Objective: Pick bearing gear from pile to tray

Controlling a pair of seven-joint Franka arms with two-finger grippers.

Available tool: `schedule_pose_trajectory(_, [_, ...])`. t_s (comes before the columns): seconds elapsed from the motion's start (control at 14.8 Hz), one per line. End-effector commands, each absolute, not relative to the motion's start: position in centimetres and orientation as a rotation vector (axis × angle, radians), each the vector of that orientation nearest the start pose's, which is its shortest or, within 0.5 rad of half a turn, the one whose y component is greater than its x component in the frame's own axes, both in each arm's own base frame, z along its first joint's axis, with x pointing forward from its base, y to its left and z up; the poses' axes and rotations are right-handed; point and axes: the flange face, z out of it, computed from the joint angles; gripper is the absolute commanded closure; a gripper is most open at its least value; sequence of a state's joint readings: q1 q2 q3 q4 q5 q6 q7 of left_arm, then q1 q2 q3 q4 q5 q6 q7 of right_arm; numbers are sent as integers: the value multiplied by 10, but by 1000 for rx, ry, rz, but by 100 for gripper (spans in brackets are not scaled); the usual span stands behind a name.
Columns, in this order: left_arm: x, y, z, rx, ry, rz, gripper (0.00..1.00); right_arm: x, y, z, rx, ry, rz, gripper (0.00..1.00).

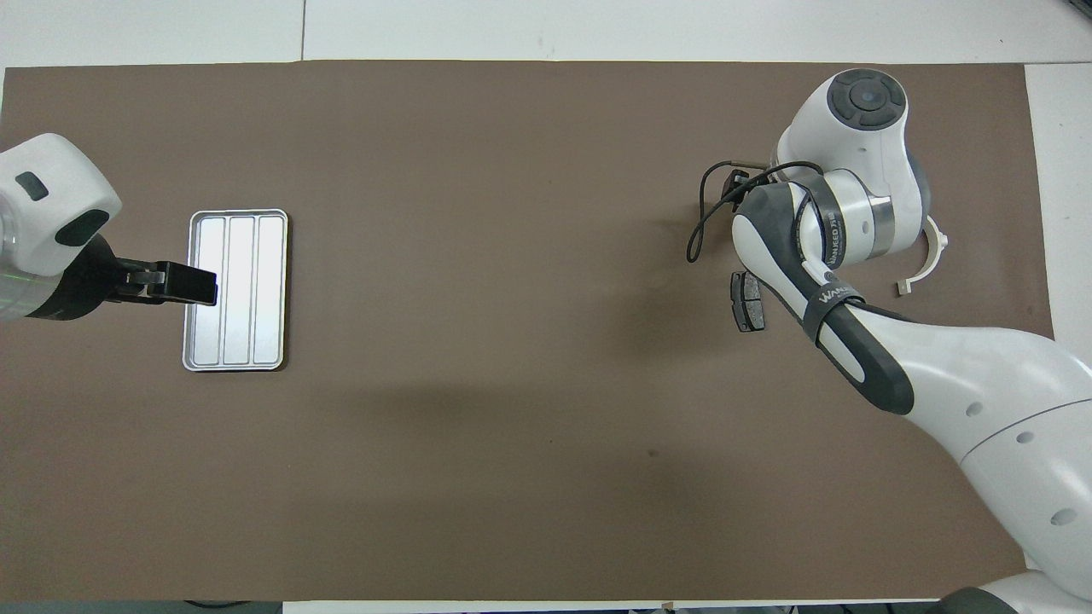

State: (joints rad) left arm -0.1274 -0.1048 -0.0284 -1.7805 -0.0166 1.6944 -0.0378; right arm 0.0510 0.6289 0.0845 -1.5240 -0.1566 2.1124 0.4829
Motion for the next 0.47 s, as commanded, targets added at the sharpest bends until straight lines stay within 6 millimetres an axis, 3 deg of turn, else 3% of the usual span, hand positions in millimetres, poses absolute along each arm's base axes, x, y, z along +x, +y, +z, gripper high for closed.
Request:
schedule_pose_trajectory(0.0, [513,-85,594,-3151,200,-70,0,700,74,282,-3182,499,2,10])
schedule_pose_trajectory(0.4, [514,-87,591,-3152,207,-109,0,692,78,277,-3163,525,77,14])
